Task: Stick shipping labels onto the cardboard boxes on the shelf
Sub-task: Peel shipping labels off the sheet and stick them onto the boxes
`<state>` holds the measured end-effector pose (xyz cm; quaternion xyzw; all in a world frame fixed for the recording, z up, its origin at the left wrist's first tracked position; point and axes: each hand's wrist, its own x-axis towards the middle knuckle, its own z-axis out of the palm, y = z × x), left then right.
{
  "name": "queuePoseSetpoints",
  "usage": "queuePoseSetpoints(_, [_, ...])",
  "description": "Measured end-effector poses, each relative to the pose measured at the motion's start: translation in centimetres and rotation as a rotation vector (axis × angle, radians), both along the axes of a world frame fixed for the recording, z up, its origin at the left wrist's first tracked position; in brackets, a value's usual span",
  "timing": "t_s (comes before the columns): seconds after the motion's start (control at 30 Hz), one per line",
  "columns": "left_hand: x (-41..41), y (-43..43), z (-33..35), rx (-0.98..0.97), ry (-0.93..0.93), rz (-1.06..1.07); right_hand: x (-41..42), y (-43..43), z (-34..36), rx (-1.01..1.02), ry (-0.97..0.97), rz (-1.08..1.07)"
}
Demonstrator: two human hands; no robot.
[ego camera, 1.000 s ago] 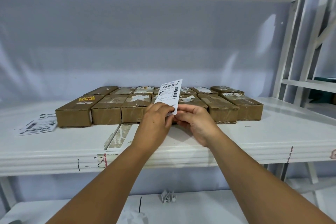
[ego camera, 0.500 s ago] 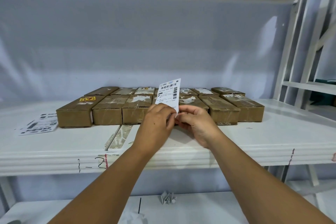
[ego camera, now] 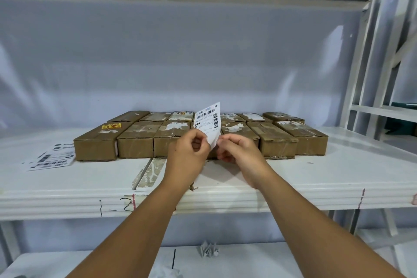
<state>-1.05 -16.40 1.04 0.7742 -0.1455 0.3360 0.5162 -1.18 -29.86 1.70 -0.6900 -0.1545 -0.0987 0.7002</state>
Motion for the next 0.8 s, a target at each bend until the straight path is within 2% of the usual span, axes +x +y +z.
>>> queuePoseSetpoints(0.13, [-0.1, 0.0, 0.0, 0.049, -0.009, 0.026, -0.3, 0.0, 0.1, 0.026, 0.023, 0.068])
queuePoseSetpoints(0.27, [-0.2, 0.0, 0.1, 0.007, 0.032, 0.0, -0.1, 0.2, -0.3, -0.098, 0.02, -0.05])
queuePoseSetpoints(0.37, [0.0, 0.3, 0.2, -0.172, 0.047, -0.051, 0.0, 0.1, -0.3, -0.128, 0.03, -0.088])
queuePoseSetpoints(0.47, [0.1, 0.6, 0.3, -0.435, 0.085, -0.126, 0.2, -0.2, -0.2, -0.11, 0.047, -0.086])
queuePoseSetpoints(0.63, [-0.2, 1.5, 0.9, -0.756, 0.188, -0.072, 0.3, -0.4, 0.0, -0.014, 0.104, -0.109])
queuePoseSetpoints(0.73, [0.2, 2.9, 1.8, -0.833, 0.213, 0.017, 0.3, -0.5, 0.0, 0.152, 0.151, -0.146])
queuePoseSetpoints(0.8, [-0.2, 3.5, 2.4, -0.811, 0.2, 0.059, 0.4, -0.8, 0.3, 0.313, 0.173, -0.194])
